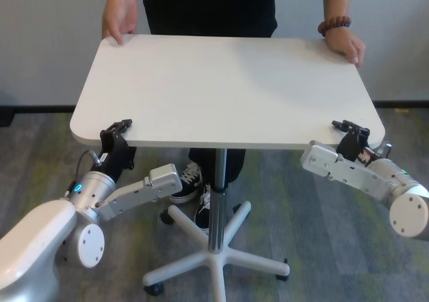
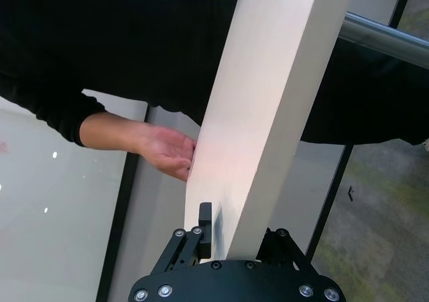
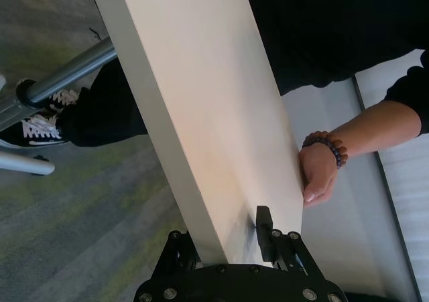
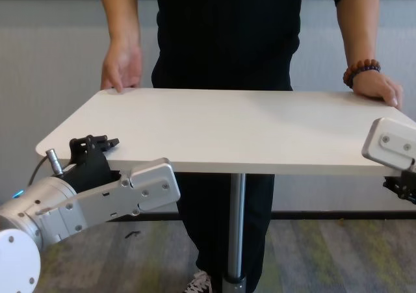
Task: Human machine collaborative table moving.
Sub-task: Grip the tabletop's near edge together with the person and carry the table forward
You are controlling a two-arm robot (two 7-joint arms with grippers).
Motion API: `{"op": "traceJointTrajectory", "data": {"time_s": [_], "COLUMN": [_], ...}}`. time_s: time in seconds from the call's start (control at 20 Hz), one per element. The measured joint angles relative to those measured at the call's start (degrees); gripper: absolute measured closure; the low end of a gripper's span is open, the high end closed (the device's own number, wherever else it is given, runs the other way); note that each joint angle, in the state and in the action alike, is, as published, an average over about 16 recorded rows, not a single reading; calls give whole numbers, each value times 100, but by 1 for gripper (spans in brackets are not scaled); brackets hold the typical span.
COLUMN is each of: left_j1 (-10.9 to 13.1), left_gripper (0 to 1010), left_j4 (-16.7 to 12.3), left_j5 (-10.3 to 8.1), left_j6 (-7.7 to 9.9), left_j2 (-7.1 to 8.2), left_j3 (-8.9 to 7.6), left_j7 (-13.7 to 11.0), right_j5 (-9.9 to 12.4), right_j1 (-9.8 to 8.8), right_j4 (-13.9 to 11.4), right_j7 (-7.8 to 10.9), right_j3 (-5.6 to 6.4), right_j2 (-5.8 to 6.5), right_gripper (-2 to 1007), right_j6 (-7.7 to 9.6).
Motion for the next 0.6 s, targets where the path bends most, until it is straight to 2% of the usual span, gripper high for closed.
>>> {"op": "traceJointTrajectory", "data": {"time_s": [0.6], "left_j1": [-294], "left_gripper": [696], "left_j4": [487], "left_j5": [-22], "left_j6": [-69], "left_j2": [-121], "left_j3": [95], "left_j7": [183], "right_j5": [-65], "right_j1": [525], "right_j4": [679], "right_j7": [-133], "right_j3": [-192], "right_j2": [-166], "right_gripper": [586], "right_j6": [-215]}}
